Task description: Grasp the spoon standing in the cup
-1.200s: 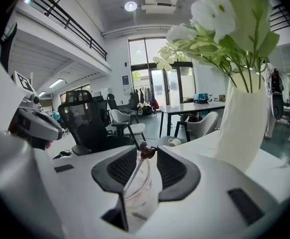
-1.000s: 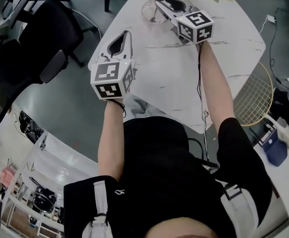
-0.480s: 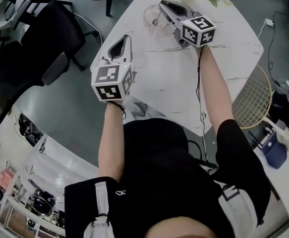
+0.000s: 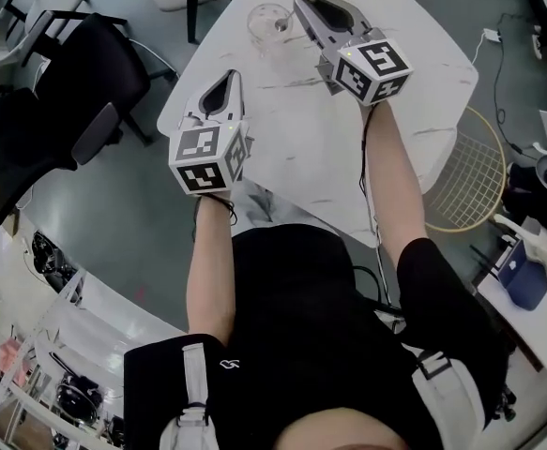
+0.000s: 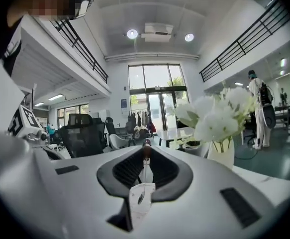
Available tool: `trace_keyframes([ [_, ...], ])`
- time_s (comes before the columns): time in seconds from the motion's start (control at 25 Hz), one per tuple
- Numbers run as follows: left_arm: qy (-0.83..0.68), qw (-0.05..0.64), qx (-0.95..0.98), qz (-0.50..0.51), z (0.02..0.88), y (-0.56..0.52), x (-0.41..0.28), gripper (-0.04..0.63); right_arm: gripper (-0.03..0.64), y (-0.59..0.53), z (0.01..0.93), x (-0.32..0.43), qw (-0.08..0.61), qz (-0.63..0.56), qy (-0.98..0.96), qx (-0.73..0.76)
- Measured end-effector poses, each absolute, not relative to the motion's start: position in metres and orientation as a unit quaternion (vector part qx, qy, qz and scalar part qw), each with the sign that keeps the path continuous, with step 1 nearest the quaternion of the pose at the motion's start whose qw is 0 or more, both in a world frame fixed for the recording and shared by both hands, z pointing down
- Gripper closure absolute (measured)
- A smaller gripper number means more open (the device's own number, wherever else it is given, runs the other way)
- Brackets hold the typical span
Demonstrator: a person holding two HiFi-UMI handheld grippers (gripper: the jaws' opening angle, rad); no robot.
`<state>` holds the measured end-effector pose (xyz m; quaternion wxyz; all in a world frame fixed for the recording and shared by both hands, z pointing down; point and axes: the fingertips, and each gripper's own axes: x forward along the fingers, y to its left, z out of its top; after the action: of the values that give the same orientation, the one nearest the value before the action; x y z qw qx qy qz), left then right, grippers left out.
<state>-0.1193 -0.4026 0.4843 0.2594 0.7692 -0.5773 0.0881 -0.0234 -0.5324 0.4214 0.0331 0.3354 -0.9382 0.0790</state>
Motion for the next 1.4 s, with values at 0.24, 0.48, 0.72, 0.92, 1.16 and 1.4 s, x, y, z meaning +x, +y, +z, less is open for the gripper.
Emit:
trace_keyframes([
  [0.24,-0.582,0.236,0.776,0.065,0.458,-0.374,-0.098,0.580,0.571,-0.482,0.374,0.006,-0.004,0.057,-0.930,0.364],
  [0.48,-0.589,0.205,0.781,0.038,0.423,-0.343,-0.079,0.580,0.571,-0.431,0.329,0.043,-0.062,0.060,-0.912,0.400],
  [0.72,-0.601,0.167,0.782,0.016,0.383,-0.318,-0.071,0.580,0.571,-0.387,0.295,0.076,-0.118,0.093,-0.888,0.435],
  [0.92,-0.609,0.142,0.780,0.012,0.361,-0.306,-0.070,0.580,0.572,-0.362,0.300,0.087,-0.116,0.105,-0.885,0.439],
  [1.16,-0.610,0.131,0.781,0.015,0.354,-0.301,-0.062,0.580,0.572,-0.347,0.332,0.094,-0.065,0.109,-0.884,0.449],
  [1.4,-0.605,0.123,0.787,0.018,0.351,-0.307,-0.049,0.580,0.574,-0.340,0.336,0.094,-0.060,0.087,-0.895,0.434],
])
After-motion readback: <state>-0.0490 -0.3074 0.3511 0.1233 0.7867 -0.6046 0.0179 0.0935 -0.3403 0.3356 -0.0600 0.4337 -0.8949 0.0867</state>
